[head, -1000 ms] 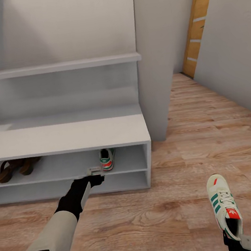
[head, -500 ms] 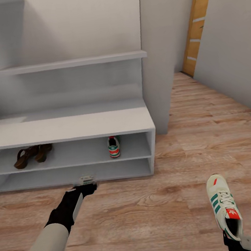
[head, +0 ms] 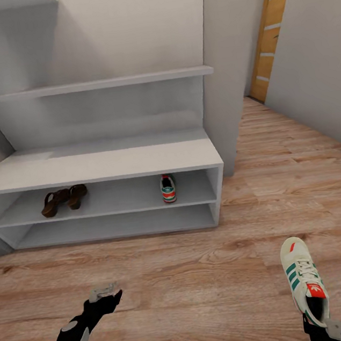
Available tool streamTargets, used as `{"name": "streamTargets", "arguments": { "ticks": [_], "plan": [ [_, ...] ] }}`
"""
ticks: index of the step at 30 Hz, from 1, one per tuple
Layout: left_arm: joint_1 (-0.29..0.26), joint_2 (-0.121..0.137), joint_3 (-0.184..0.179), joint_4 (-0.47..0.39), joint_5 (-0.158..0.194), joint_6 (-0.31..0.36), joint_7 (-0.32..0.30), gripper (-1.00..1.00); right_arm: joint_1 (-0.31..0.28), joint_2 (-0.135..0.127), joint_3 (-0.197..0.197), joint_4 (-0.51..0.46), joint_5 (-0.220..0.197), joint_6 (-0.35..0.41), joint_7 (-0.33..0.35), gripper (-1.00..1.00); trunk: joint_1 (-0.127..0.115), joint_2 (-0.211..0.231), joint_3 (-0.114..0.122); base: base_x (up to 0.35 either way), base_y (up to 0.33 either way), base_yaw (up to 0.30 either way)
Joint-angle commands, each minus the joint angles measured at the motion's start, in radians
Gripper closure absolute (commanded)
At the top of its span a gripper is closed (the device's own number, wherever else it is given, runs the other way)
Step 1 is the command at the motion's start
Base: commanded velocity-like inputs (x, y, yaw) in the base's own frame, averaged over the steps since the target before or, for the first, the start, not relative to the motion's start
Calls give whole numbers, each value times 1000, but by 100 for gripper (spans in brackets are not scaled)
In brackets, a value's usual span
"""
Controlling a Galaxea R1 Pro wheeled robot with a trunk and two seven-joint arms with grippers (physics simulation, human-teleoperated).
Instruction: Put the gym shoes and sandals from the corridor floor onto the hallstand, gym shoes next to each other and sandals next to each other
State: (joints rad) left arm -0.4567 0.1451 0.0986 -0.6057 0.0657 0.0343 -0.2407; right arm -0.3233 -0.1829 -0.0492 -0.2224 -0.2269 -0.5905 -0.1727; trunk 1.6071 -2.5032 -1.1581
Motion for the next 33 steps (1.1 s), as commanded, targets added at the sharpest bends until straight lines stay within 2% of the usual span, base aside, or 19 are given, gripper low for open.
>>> {"name": "streamTargets", "arguments": {
  "ticks": [1, 3, 5, 9, 10, 18, 33],
  "plan": [
    [27, 16, 12, 3, 30, -28, -39, -100, 0, 0, -4, 0, 1, -3, 1, 100, 0, 0, -1, -73, 291, 0],
    [103, 58, 34, 7, 83, -111, -132, -100, 0, 0, -4, 0, 1, -3, 2, 100, 0, 0, -1, -38, 298, 0],
    [150, 78, 50, 9, 105, -162, -182, -100, 0, 0, -4, 0, 2, -3, 2, 100, 0, 0, -1, -4, 302, 0],
    [210, 94, 71, 28, 123, -235, -225, -100, 0, 0, -3, 0, 3, -3, 3, 100, 0, 0, -1, 51, 307, 0],
    [230, 97, 77, 61, 131, -289, -236, -100, 0, 0, -3, 0, 3, -3, 4, 100, 0, 0, -1, 115, 321, 0],
    [240, 96, 79, 90, 135, -326, -242, -100, 0, 2, -6, -1, -1, -5, 0, 100, 0, 0, -1, 128, 324, 0],
    [242, 99, 81, 92, 135, -327, -243, -100, 0, 2, -6, 0, 1, -5, -1, 100, 0, 0, -1, 22, 336, 0]
  ]
}}
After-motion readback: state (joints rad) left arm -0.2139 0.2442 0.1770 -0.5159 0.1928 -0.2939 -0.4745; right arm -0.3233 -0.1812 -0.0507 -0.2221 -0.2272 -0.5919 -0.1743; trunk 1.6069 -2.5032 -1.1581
